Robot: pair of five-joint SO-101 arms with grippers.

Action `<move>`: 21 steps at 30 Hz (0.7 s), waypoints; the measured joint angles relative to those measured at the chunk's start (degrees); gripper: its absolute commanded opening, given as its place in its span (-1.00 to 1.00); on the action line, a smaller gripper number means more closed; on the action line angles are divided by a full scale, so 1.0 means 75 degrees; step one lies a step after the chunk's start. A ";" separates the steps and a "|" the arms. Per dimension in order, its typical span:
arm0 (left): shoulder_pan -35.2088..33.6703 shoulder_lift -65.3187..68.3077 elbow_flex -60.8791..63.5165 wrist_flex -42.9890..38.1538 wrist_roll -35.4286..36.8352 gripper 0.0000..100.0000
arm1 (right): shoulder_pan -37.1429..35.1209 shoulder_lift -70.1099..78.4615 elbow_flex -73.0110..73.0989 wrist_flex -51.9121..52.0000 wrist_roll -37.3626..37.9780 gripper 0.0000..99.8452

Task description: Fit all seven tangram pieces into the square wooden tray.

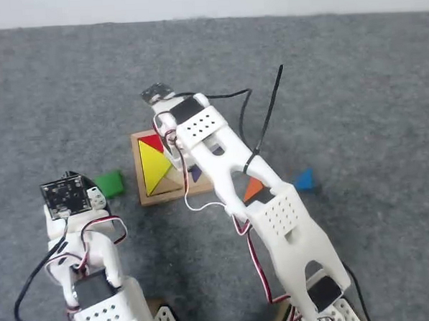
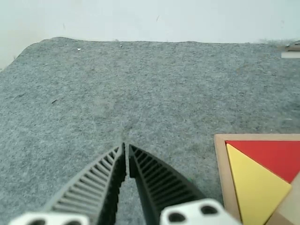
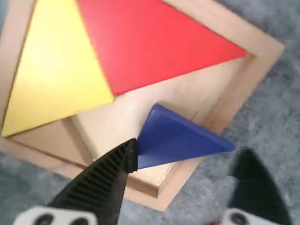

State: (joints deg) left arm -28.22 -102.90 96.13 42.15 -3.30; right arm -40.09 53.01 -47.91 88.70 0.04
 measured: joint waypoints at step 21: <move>0.0000 0.0000 0.0000 0.0000 0.0000 -0.97 | 0.0492 0.1465 -0.2344 0.0328 0.0399 -0.85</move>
State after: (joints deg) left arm -28.22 -102.90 96.13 42.15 -3.30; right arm -36.40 64.00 -65.49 91.16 3.03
